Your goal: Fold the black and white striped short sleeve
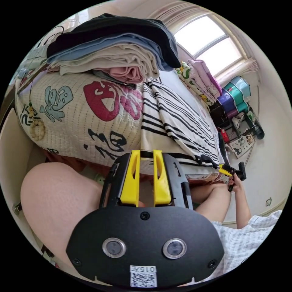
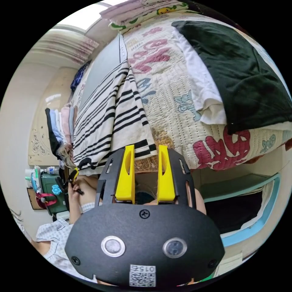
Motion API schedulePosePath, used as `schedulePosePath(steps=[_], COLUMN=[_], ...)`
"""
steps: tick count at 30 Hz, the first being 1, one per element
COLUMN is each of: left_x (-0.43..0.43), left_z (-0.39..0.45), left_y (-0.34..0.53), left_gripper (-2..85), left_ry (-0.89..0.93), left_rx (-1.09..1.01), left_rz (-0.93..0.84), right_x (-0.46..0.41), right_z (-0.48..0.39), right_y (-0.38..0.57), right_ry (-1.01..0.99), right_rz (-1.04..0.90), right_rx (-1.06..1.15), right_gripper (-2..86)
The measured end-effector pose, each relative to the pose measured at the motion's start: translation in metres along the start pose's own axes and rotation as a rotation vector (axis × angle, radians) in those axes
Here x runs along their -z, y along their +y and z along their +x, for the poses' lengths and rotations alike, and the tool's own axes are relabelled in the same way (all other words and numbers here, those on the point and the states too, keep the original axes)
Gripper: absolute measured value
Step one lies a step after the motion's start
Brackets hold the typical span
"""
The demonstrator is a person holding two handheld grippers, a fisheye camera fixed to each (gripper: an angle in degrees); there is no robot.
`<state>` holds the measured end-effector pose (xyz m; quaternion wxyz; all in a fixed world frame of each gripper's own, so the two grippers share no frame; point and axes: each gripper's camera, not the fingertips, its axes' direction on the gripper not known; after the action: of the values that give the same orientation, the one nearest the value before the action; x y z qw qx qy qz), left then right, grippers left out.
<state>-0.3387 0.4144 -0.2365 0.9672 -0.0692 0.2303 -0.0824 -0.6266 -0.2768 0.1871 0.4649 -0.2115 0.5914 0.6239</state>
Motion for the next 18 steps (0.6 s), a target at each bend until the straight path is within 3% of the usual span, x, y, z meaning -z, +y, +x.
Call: schedulePosePath(steps=[3,6,9,13,18], left_x=[0.000,0.007,0.024,0.044,0.046], left_z=[-0.006,-0.007,-0.005,0.009,0.041], left_y=[-0.004,-0.003,0.000,0.001,0.005], left_gripper=[1.1,0.0,-0.3,0.0,0.7], left_ry=[0.078,0.130,0.159,0.125,0.005], left_rx=[0.033,0.043,0.043,-0.024,-0.141], left_rz=[0.001,0.027,0.070,0.052,-0.008], right_x=[-0.008,-0.018,-0.023,-0.016,-0.037], right_z=[0.027,0.048,0.063,0.102,0.125], right_y=[0.002,0.009,0.024,0.058,0.082], right_ry=[-0.038,-0.106,-0.060,-0.096,-0.030], right_rz=[0.009,0.003,0.051,0.186,0.181], right_rx=[-0.017,0.028,0.060,0.055,0.096], right_gripper=[10.3,4.0,1.4,0.3,0.5])
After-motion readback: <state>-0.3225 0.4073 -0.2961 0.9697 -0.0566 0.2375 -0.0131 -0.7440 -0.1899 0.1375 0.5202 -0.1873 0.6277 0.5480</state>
